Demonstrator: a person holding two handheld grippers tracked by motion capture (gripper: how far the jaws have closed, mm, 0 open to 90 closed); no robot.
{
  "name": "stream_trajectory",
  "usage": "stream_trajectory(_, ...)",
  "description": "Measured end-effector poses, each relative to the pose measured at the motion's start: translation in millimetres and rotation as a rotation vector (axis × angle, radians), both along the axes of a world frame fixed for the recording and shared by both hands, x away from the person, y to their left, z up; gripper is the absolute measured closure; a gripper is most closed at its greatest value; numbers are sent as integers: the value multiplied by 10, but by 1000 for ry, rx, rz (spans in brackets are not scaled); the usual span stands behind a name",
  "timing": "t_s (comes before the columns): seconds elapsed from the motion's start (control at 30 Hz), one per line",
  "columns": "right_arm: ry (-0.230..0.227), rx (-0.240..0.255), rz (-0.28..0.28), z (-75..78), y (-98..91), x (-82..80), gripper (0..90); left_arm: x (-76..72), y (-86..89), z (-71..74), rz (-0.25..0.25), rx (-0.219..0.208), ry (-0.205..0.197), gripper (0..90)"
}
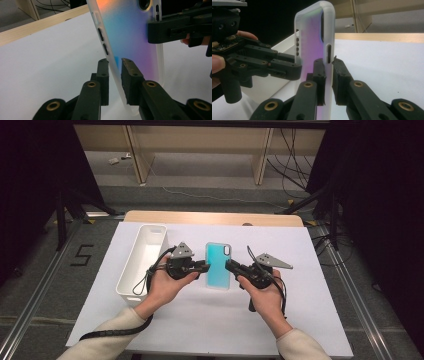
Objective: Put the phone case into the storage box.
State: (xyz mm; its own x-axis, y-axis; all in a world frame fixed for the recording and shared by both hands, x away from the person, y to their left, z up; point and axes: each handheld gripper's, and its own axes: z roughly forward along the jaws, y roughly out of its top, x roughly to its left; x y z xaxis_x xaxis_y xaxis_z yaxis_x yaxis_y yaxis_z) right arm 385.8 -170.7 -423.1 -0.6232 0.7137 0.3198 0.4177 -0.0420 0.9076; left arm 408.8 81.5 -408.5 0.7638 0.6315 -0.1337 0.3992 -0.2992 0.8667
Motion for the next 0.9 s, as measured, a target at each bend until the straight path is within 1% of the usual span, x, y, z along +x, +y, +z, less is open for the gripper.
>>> stream_trajectory(0.07, 1, -4, -2, -5, 2, 1, 827, -6, 4, 3, 10, -3, -6, 782)
stream_trajectory(0.1, 11, 1, 1, -1, 5, -6, 827, -7, 10, 9, 15, 0, -4, 788)
stream_trajectory(0.13, 3, 6, 0, -11, 11, 0, 827, -8, 13, 11, 21, 0, -7, 794)
stream_trajectory(0.2, -1, -11, -2, -25, 8, 8, 827, -14, 17, 13, 27, -8, -7, 804)
stream_trajectory(0.23, 5, -8, -2, -28, 11, 7, 827, -17, 19, 15, 31, -10, -8, 810)
stream_trajectory(0.27, 22, 0, 2, -19, 16, -5, 826, -17, 21, 19, 35, -7, -13, 814)
stream_trajectory(0.37, 16, -4, 5, -33, 19, 4, 825, -14, 30, 16, 45, -23, -22, 828)
stream_trajectory(0.4, 21, -10, 7, -35, 20, 5, 824, -13, 35, 18, 47, -23, -24, 834)
stream_trajectory(0.43, 50, 2, 15, -26, 29, -14, 824, -13, 42, 27, 49, -12, -25, 837)
stream_trajectory(0.47, 13, -21, 7, -50, 29, 6, 824, -12, 47, 28, 50, -9, -26, 838)
stream_trajectory(0.53, 25, -8, 12, -47, 41, -2, 823, -14, 47, 23, 54, -14, -24, 840)
stream_trajectory(0.63, 30, -10, 15, -39, 48, -10, 823, -18, 47, 21, 59, -14, -29, 842)
stream_trajectory(0.67, 32, -11, 16, -42, 51, -11, 822, -19, 46, 20, 61, -18, -37, 843)
stream_trajectory(0.7, 26, -14, 16, -46, 51, -8, 822, -24, 45, 24, 64, -17, -41, 843)
stream_trajectory(0.73, 31, -10, 18, -43, 52, -10, 821, -29, 46, 32, 62, -11, -45, 844)
stream_trajectory(0.83, 4, -20, 21, -46, 54, -2, 814, -38, 48, 46, 68, 0, -58, 845)
stream_trajectory(0.87, 14, -17, 23, -40, 58, -7, 807, -39, 48, 48, 67, 3, -60, 846)
stream_trajectory(0.9, 5, -25, 27, -44, 58, 0, 799, -40, 50, 52, 68, 6, -61, 846)
